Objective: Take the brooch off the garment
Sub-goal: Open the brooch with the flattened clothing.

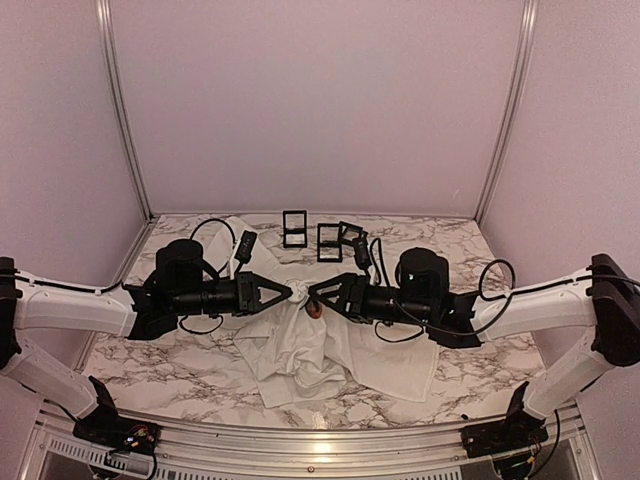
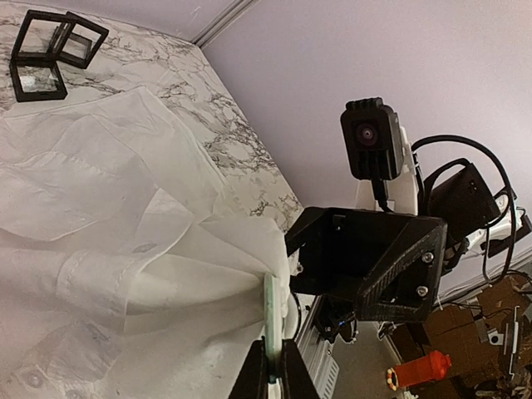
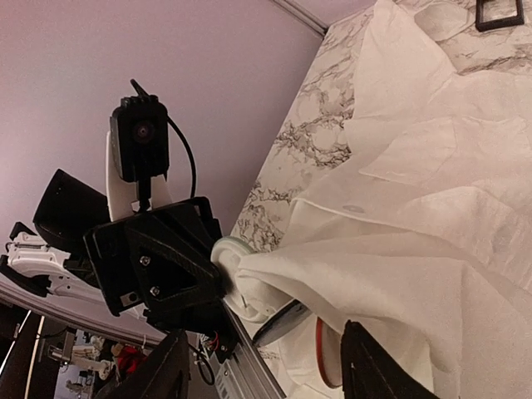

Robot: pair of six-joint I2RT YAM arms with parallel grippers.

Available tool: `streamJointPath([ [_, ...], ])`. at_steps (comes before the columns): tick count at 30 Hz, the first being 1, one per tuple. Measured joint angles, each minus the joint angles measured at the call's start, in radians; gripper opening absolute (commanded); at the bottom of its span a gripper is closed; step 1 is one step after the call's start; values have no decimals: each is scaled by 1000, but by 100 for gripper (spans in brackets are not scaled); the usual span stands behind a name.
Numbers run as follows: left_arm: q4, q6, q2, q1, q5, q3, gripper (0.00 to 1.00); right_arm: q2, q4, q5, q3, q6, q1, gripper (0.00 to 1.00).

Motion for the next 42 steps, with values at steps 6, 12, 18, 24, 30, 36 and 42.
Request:
streamJointPath([
  [6, -23, 37, 0, 0, -5, 2, 0, -109, -72, 23, 2, -29, 0, 45],
  [12, -31, 71, 0, 0, 19, 16, 0, -39, -167, -4, 184, -106, -4, 40],
  [18, -19, 91, 1, -1, 66, 17, 0, -10, -274, 0, 243, -231, -4, 44],
  [24, -5, 109, 22, -1, 117, 17, 0, 13, -300, -71, 242, -355, -45, 52],
  [30, 20, 109, 43, -1, 134, 17, 0, 36, -294, -163, 208, -434, -98, 55],
  [36, 38, 109, 69, -2, 144, 17, 0, 77, -279, -228, 198, -467, -99, 54],
  [42, 41, 108, 77, -5, 143, 17, 0, 76, -234, -265, 155, -469, -100, 54],
])
